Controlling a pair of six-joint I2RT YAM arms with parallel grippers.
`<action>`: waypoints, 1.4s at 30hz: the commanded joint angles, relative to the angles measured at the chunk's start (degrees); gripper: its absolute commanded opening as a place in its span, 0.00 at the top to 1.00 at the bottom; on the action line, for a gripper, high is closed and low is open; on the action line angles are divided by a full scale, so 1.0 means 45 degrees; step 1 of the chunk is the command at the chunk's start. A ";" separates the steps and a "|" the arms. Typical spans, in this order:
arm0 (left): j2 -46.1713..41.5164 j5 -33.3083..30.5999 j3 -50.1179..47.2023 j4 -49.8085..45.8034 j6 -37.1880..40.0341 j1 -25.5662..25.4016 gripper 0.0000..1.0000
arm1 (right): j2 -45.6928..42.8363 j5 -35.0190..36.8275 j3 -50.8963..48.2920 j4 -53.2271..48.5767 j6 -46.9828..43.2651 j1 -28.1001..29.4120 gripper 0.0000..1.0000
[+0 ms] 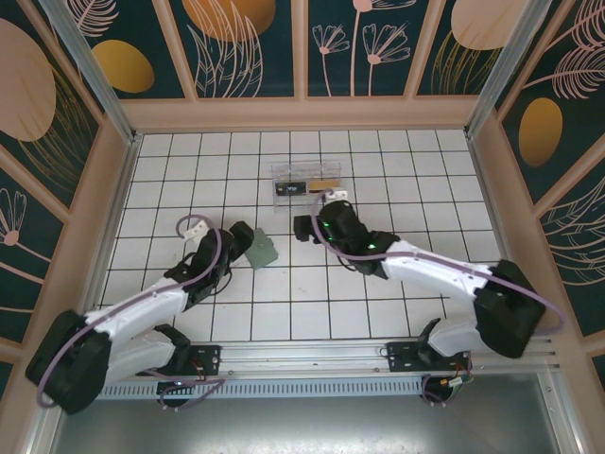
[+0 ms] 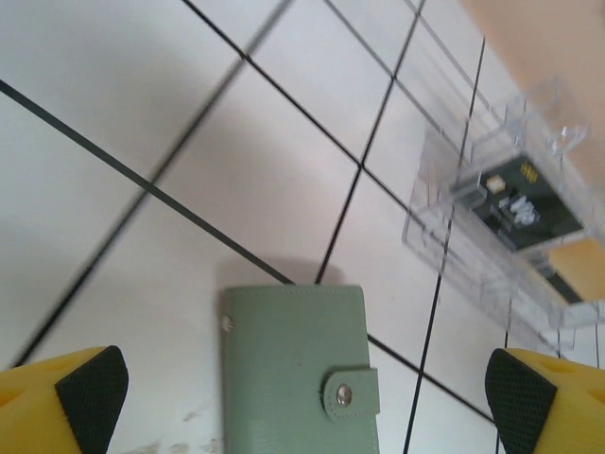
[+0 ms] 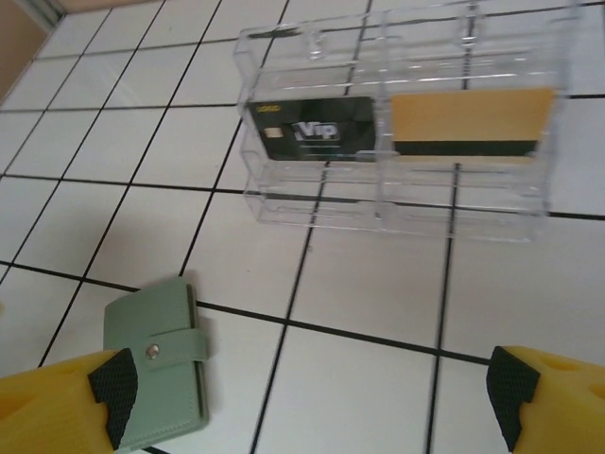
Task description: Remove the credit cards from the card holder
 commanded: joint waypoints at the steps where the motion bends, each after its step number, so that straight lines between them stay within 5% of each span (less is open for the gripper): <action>1: -0.1606 -0.1674 -0.0331 -0.2652 -0.0597 0.0012 0.01 | 0.1330 0.0270 0.1320 -0.0362 -0.1059 0.0434 0.12; 5: -0.4027 -0.1995 -0.1212 -0.3739 -0.0908 0.0018 0.01 | 0.3619 -0.0551 0.3133 -0.1058 -0.2136 0.0946 0.36; 12: -0.6402 -0.2181 -0.1831 -0.4682 -0.0648 0.0028 0.01 | 0.6265 -0.0825 0.5119 -0.1751 -0.3512 0.1735 0.51; 26: -0.6045 -0.1996 -0.1792 -0.4578 -0.0362 0.0020 0.01 | 0.8938 -0.0654 0.7353 -0.2541 -0.4322 0.2353 0.60; 33: -0.5977 -0.2000 -0.1951 -0.4373 -0.0444 0.0017 0.01 | 0.9143 -0.0640 0.7105 -0.2645 -0.4440 0.2355 0.57; 42: -0.5493 -0.1763 -0.1736 -0.4130 -0.0131 0.0016 0.01 | 0.9026 -0.0837 0.7016 -0.2609 -0.4172 0.2331 1.00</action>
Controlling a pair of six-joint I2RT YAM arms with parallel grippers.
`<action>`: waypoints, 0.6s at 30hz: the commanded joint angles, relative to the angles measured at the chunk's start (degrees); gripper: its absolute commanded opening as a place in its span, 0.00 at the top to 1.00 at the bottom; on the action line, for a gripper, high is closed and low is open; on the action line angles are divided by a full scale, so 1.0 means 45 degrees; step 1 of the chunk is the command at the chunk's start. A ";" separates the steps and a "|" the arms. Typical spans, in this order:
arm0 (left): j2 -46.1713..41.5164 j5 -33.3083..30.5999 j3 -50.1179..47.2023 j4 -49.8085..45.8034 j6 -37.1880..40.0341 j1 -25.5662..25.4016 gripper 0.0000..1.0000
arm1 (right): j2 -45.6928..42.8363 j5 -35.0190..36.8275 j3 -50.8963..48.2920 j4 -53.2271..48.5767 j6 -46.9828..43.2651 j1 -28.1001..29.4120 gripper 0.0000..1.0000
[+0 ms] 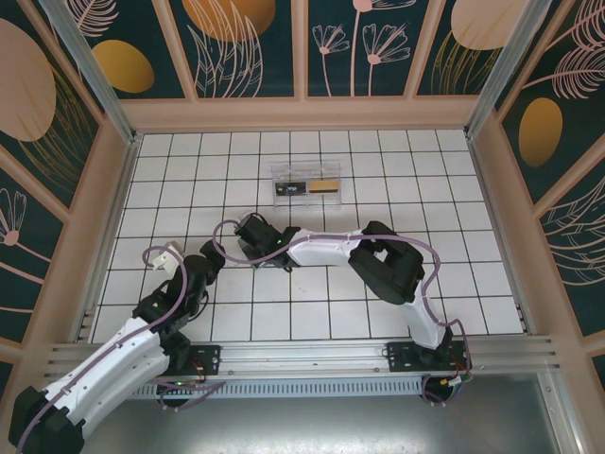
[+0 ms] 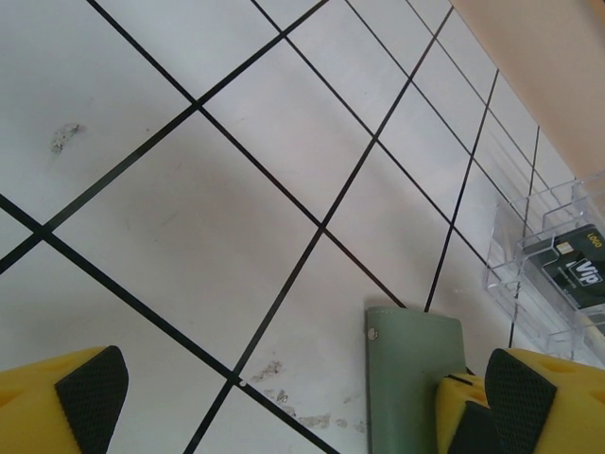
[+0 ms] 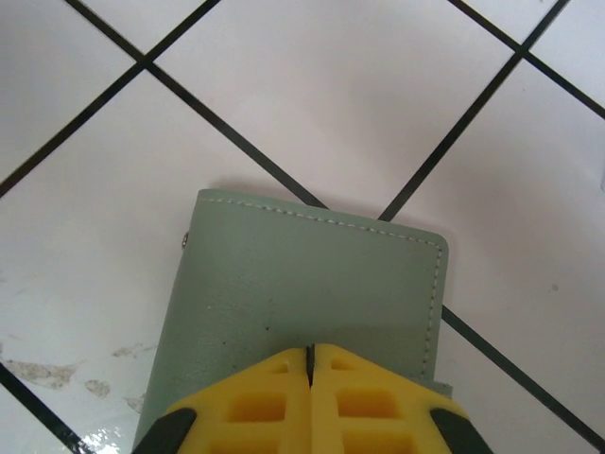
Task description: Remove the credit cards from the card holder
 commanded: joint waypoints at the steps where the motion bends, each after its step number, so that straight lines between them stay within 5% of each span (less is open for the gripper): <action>1: 0.0174 0.0230 0.0051 0.0266 0.0470 0.0005 0.01 | 0.0082 -0.0147 0.0033 -0.0610 0.0134 0.0031 1.00; 10: 0.1194 0.2493 -0.0014 0.2474 0.1283 0.0015 0.07 | -0.0857 -0.1325 -0.0454 -0.0117 0.0981 -0.0304 1.00; 18: 0.1323 0.2201 0.0064 0.2064 0.0960 0.0011 0.07 | -0.1350 -0.1542 -0.0817 -0.0239 0.0812 -0.0444 1.00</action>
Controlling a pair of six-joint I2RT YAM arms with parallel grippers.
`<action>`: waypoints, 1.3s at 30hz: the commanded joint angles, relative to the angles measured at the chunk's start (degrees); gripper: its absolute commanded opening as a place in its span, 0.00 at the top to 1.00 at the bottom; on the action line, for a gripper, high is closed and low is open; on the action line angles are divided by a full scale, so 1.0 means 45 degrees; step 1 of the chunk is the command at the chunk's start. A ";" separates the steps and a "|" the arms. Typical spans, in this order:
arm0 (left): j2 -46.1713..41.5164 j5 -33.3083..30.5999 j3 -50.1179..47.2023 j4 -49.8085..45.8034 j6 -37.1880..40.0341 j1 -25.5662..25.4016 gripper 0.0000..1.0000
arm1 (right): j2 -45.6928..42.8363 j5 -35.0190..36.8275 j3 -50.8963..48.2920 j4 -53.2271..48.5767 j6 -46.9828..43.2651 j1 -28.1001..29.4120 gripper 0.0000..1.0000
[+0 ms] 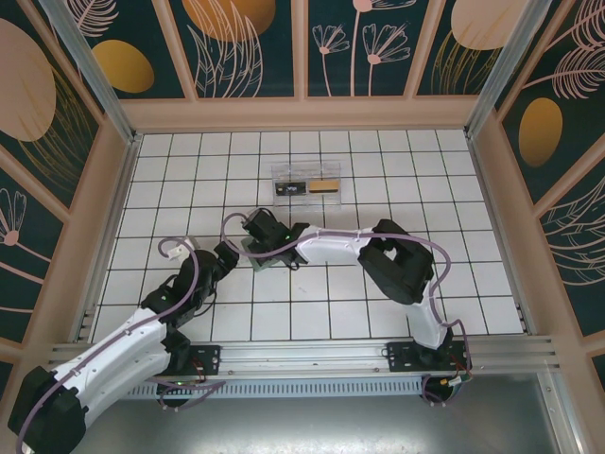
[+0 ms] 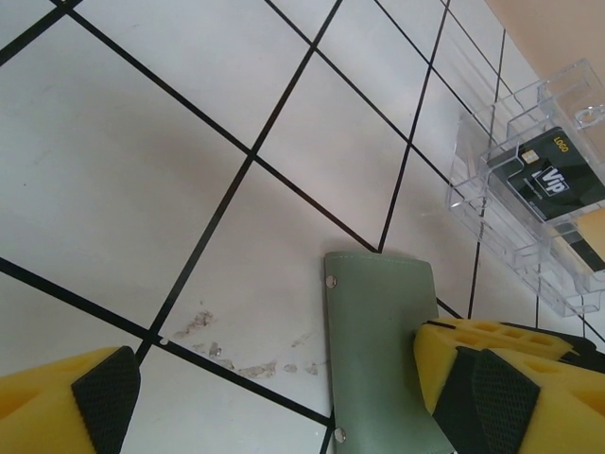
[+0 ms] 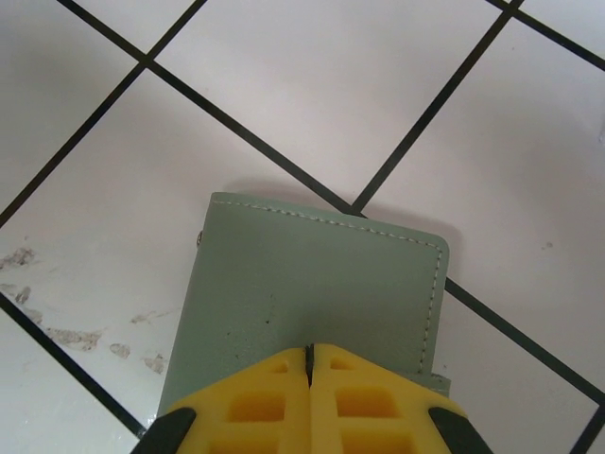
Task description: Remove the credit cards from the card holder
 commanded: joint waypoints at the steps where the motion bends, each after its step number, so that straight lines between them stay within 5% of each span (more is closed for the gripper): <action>1: -0.0376 -0.0123 0.0054 -0.0028 -0.0014 0.0004 0.07 | -0.0540 -0.0255 -0.0202 -0.0166 -0.0131 -0.0013 1.00; 7: -0.1439 -0.0169 -0.0265 -0.0076 -0.0088 0.0013 0.08 | -0.0875 0.0037 -0.0538 0.0125 0.0065 -0.0090 1.00; 10: -0.1398 0.0944 -0.0566 0.1267 0.0262 0.0014 0.18 | -0.1026 -0.0810 -0.0722 0.0369 0.0453 -0.0379 1.00; 19: 0.0519 0.3731 -0.1933 0.6539 -0.1251 0.0011 1.00 | -0.1462 -0.3161 -0.1884 0.1869 0.2064 -0.1288 1.00; 28: 0.3982 0.4546 -0.1559 0.9539 -0.1904 0.0020 1.00 | -0.1343 -0.3324 -0.1982 0.2090 0.2320 -0.1323 1.00; 39: 0.7381 0.4916 -0.0353 1.0597 -0.1886 0.0007 1.00 | -0.1441 -0.3419 -0.2086 0.2171 0.2417 -0.1333 1.00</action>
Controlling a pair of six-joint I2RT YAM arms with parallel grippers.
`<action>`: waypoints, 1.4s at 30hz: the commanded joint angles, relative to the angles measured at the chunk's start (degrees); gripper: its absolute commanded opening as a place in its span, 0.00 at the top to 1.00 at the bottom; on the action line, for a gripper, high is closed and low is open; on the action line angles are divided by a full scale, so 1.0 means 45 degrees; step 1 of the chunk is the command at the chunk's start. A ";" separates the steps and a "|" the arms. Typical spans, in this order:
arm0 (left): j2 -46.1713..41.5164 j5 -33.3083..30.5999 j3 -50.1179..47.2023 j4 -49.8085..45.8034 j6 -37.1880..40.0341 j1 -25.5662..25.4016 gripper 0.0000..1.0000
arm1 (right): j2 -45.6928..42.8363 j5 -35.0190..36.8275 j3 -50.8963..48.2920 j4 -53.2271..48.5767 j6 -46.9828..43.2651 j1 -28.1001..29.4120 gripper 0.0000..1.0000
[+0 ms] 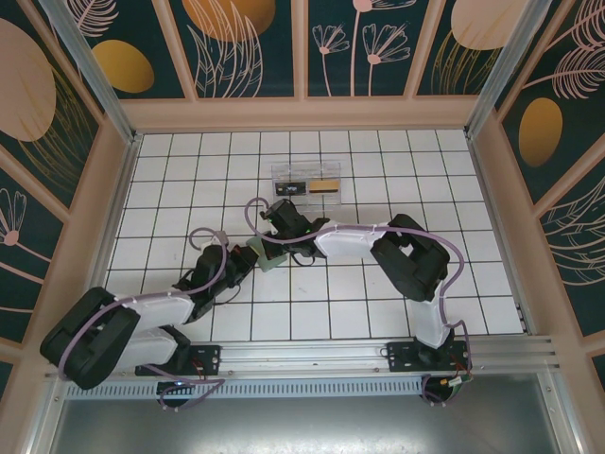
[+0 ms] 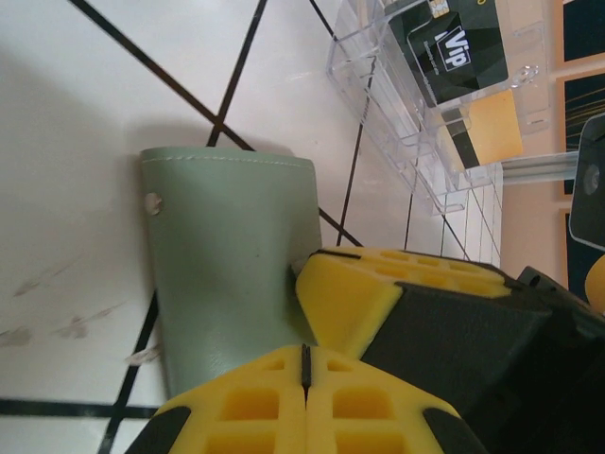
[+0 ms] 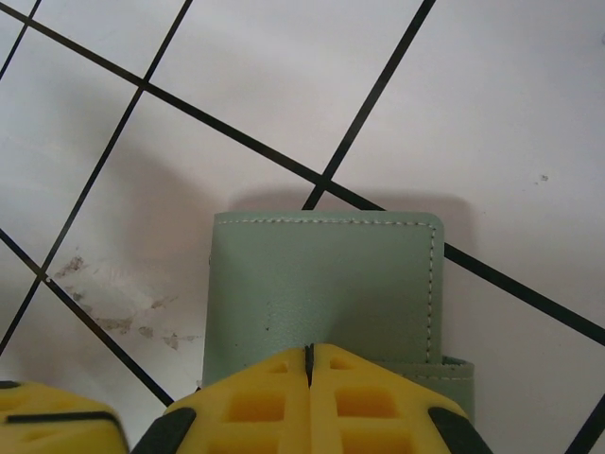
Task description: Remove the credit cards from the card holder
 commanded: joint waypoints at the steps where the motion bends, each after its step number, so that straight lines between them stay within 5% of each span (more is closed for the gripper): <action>1: 0.0731 0.0215 0.0544 0.0850 -0.0130 0.0003 1.00 | -0.0521 -0.0301 -0.0194 0.0370 0.0282 0.0017 1.00; 21: 0.2007 -0.1409 0.1147 -0.2933 -0.0694 0.0018 1.00 | -0.1931 -0.0195 -0.1747 0.0827 0.0579 -0.0949 1.00; 35: 0.0829 -0.0301 0.2178 -0.2018 0.0935 -0.0008 1.00 | -0.1772 -0.0598 -0.1861 0.0989 0.0981 -0.1063 1.00; 42: 0.1908 0.0189 0.3000 -0.1599 0.0881 -0.0003 1.00 | -0.1550 -0.0675 -0.1998 0.1243 0.1422 -0.0836 1.00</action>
